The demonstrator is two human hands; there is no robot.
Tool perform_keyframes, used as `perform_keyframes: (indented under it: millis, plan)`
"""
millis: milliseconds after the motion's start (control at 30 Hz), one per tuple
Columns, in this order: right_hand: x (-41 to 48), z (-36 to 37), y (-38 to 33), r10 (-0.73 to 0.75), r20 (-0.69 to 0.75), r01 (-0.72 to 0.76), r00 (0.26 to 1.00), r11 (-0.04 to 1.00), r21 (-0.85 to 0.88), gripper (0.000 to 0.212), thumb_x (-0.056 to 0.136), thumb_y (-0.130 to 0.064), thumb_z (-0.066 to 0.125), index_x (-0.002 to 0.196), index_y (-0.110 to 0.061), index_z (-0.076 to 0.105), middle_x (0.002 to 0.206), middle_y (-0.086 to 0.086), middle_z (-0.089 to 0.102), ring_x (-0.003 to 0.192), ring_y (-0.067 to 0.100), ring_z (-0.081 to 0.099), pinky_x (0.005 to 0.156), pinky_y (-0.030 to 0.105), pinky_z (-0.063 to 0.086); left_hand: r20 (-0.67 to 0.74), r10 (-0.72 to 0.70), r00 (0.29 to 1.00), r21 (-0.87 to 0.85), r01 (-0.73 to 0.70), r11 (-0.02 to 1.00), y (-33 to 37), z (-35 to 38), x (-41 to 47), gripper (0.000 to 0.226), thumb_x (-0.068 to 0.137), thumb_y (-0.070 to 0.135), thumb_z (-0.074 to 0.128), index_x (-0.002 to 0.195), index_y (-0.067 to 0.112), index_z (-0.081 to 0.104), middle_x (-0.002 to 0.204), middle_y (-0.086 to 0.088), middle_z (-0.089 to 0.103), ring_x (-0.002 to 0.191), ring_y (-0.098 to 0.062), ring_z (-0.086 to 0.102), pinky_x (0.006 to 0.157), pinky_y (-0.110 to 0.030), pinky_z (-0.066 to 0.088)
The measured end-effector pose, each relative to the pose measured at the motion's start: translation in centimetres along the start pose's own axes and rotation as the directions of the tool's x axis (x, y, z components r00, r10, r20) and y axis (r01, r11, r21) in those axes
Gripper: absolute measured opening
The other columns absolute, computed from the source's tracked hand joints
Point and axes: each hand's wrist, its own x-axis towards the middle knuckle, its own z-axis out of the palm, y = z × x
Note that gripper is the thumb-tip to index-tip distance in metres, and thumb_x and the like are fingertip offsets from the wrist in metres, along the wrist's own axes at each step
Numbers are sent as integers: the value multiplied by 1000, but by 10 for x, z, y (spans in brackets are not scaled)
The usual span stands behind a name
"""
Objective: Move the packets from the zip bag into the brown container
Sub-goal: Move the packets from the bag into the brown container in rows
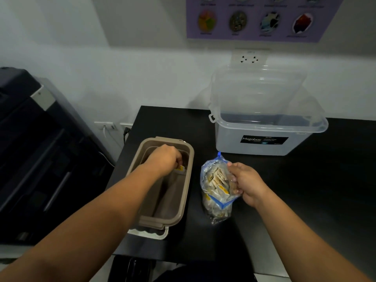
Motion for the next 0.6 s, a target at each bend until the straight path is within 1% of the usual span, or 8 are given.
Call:
perform_keyframes:
  millis: [67,133,367,467,500,533,567,600]
  plan:
    - [1,2,1,-1,8,1,1000,1000,14,26,107,-31,55,86,-15,58,56,-4,52,46,9,48,42,24,39,-6,-10,1000,6,10,1000,0,3,2,22,90,14,65,96,33,75,96,5,73,90,-14,68,92,-40,55]
    - [0,4,1,-5,19,5,1000,1000,23,25,107,-30,54,87,-15,57,55,-4,49,44,9,42,41,23,34,-25,-14,1000,13,14,1000,0,5,3,20,90,15,65,96,32,75,94,4,72,89,-16,68,89,-41,57]
    - [-3,8,10,17,45,-19,999,999,42,27,107,-30,55,85,-14,55,57,-3,46,46,10,39,41,23,32,-11,6,1000,48,-6,999,1,7,3,16,92,14,62,95,28,69,93,3,69,88,-17,67,86,-39,57]
    - [-8,6,9,24,58,-26,998,999,40,27,107,-28,55,86,-12,53,58,1,46,45,12,38,42,25,35,-10,-3,1000,27,3,1000,2,2,0,18,93,18,64,105,29,71,97,3,70,90,-15,67,87,-40,58]
    - [-11,5,8,24,52,-26,998,999,33,26,106,-28,55,88,-10,55,60,4,50,47,15,44,44,28,42,-15,-8,1000,12,9,1000,4,-2,-2,21,93,20,64,110,30,70,100,4,71,92,-15,67,89,-40,57]
    - [-14,4,7,29,36,-30,999,999,30,25,105,-29,57,92,-7,58,67,7,59,54,21,56,52,34,53,-28,-19,999,-15,18,1000,5,-5,-5,23,94,22,65,115,31,70,103,5,71,95,-14,67,91,-40,56]
    - [-17,2,6,39,8,-39,999,999,31,23,105,-29,59,99,-6,63,79,11,70,68,27,69,67,43,62,-48,-33,998,-54,30,998,7,-9,-8,25,95,23,65,118,31,69,106,5,71,96,-13,67,94,-40,55]
    - [-20,0,7,45,-28,-44,999,998,34,22,104,-28,61,105,-7,66,92,12,76,83,30,75,80,49,64,-73,-49,996,-105,42,994,9,-14,-12,25,95,25,66,119,30,69,107,6,72,97,-12,67,96,-39,54]
